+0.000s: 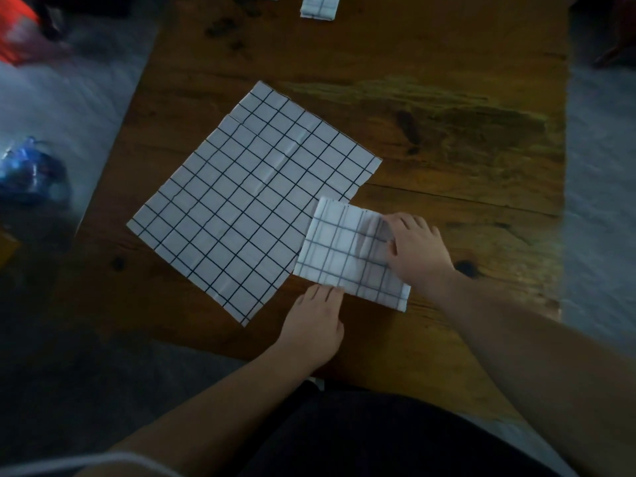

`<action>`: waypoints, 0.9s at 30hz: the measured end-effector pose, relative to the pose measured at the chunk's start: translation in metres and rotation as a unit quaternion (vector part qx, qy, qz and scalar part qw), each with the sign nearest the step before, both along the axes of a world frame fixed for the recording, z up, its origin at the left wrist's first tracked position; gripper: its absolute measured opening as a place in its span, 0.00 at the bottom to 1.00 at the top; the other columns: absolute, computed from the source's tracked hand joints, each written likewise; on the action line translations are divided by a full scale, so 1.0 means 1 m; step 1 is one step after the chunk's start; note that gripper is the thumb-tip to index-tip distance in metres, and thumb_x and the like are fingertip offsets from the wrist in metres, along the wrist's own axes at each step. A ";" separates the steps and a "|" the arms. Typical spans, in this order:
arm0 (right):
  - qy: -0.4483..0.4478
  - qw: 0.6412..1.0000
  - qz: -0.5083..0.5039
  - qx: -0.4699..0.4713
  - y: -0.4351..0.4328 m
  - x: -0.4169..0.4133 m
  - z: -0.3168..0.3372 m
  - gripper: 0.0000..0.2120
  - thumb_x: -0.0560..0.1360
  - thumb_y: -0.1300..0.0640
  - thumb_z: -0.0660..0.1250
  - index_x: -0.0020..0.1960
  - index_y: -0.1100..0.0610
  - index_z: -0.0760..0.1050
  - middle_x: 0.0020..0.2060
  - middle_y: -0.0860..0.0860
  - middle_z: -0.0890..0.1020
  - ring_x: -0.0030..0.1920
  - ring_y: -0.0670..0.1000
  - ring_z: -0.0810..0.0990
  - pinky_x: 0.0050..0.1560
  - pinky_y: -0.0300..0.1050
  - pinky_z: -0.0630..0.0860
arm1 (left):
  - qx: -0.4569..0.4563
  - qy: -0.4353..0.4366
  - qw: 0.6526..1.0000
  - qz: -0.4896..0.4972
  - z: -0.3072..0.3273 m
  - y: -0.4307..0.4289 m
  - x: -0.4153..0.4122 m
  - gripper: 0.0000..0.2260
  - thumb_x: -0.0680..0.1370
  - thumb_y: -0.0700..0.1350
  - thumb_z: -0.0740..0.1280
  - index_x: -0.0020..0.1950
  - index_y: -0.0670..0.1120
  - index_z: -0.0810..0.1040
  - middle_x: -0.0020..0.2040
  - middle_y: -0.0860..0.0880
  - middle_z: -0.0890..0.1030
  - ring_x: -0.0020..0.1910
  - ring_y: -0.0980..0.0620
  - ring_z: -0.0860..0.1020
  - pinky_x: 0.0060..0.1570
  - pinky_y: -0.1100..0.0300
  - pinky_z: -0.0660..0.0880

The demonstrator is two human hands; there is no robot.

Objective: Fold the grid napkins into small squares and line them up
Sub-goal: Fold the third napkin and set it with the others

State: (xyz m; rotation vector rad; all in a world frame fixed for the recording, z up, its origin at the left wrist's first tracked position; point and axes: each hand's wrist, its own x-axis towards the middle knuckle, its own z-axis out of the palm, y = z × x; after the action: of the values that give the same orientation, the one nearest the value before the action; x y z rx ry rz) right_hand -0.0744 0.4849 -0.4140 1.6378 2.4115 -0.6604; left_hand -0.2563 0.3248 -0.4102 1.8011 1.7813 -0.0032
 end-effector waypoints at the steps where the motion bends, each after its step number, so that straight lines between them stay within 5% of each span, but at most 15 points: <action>1: -0.007 1.000 -0.009 -0.001 -0.012 0.006 -0.001 0.25 0.81 0.51 0.58 0.78 0.50 0.59 0.74 0.49 0.67 0.75 0.53 0.64 0.74 0.58 0.64 | 0.001 0.002 1.000 -0.005 -0.001 -0.001 -0.001 0.24 0.81 0.46 0.58 0.78 0.47 0.62 0.73 0.48 0.69 0.72 0.50 0.64 0.72 0.54 0.63; 7: -0.036 0.993 -0.102 -0.051 -0.096 0.036 0.005 0.27 0.81 0.47 0.58 0.78 0.49 0.57 0.75 0.50 0.65 0.75 0.55 0.63 0.73 0.63 0.61 | 0.015 0.001 1.000 -0.022 -0.002 -0.005 -0.002 0.24 0.80 0.44 0.58 0.77 0.48 0.61 0.74 0.49 0.66 0.73 0.50 0.61 0.72 0.53 0.62; 17: 0.016 0.990 -0.134 -0.050 -0.226 0.047 -0.001 0.29 0.78 0.49 0.59 0.78 0.51 0.59 0.74 0.52 0.67 0.71 0.55 0.67 0.69 0.54 0.68 | 0.010 -0.007 0.999 -0.051 -0.006 -0.031 -0.015 0.29 0.82 0.44 0.59 0.82 0.47 0.53 0.82 0.47 0.53 0.81 0.48 0.49 0.79 0.51 0.51; 22: 0.062 0.997 -0.049 0.019 -0.241 0.048 -0.004 0.34 0.77 0.46 0.66 0.79 0.52 0.58 0.79 0.54 0.61 0.80 0.56 0.55 0.77 0.55 0.56 | 0.058 -0.017 0.990 -0.130 -0.012 -0.062 -0.028 0.29 0.82 0.52 0.64 0.80 0.48 0.58 0.82 0.47 0.53 0.81 0.49 0.48 0.74 0.56 0.47; 27: -0.009 0.999 0.026 -0.023 -0.237 0.045 -0.017 0.44 0.76 0.37 0.68 0.82 0.46 0.46 0.82 0.53 0.49 0.81 0.60 0.44 0.78 0.57 0.43 | 0.055 0.033 0.970 -0.236 -0.025 -0.074 -0.037 0.38 0.77 0.60 0.69 0.81 0.49 0.57 0.81 0.46 0.56 0.81 0.47 0.49 0.79 0.51 0.46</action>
State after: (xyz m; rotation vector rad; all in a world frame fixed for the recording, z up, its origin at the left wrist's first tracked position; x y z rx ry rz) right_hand -0.0294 0.2477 -0.4312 1.5514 2.3991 -0.6834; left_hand -0.2936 0.2509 -0.4354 2.2907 1.3766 -0.1577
